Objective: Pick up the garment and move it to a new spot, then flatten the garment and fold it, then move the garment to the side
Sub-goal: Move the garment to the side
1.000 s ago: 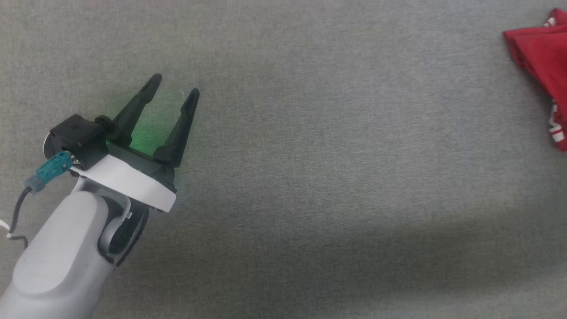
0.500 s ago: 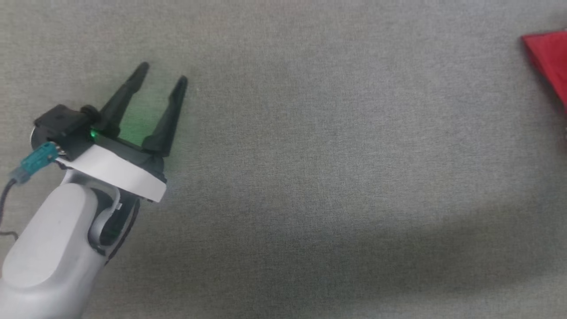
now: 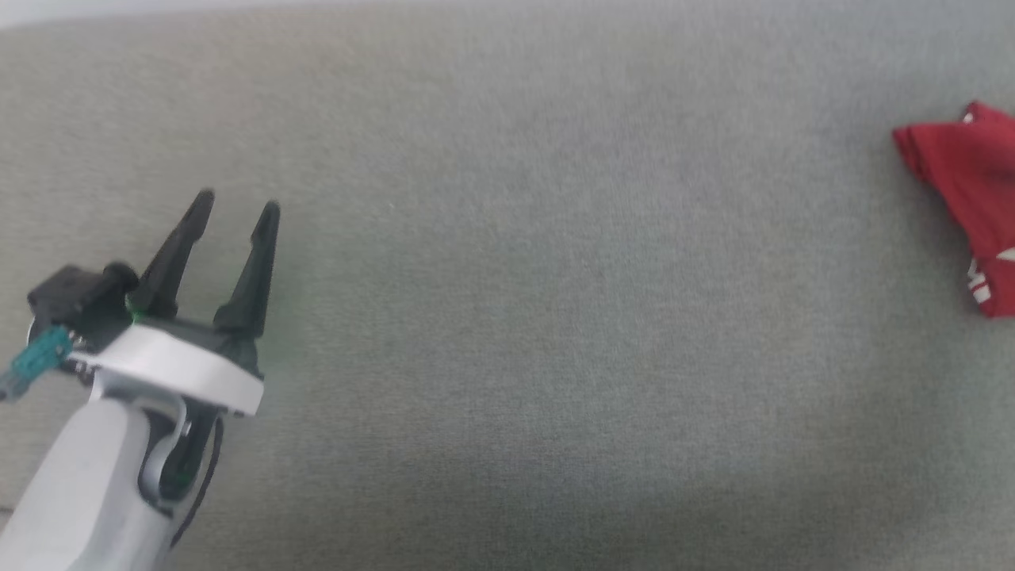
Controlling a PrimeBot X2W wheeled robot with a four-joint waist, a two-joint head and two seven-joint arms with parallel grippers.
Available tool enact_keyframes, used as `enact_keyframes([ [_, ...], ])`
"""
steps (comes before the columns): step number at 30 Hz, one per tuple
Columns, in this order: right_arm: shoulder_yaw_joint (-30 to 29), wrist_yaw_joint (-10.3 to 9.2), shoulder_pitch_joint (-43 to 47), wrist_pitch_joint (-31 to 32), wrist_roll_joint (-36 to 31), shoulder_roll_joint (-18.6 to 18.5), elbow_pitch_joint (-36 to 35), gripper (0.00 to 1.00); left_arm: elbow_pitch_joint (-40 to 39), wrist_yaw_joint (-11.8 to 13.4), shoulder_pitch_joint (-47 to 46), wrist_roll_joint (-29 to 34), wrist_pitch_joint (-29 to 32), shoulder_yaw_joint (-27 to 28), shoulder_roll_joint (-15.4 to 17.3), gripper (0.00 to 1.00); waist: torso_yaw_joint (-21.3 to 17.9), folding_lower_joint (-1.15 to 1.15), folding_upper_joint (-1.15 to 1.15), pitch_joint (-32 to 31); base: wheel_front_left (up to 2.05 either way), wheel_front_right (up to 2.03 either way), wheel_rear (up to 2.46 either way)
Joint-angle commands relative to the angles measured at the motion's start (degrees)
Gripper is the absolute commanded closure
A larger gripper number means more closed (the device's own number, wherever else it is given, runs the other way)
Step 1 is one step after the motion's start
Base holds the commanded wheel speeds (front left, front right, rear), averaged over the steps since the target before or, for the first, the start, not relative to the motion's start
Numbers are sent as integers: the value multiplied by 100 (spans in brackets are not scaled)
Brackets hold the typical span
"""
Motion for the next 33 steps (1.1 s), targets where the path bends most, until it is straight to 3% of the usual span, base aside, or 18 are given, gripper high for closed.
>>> enact_keyframes([
  [1,64,-1,131,-170,127,81,40,0,35,-11,193,48,-23,129,-51,0,133,0,0,-324,0,0,0],
  [9,572,-1,710,-1044,700,380,79,0,153,-11,943,241,-22,734,-184,0,378,0,0,-1047,0,0,0],
  [18,1120,-2,1741,-2091,1376,465,-145,0,113,-11,1763,566,-23,1407,-368,0,626,0,0,-1677,0,0,0],
  [33,1393,-2,3062,-2973,1659,816,-742,0,-43,-11,2433,927,-23,1917,-561,0,705,0,0,-2041,0,0,0],
])
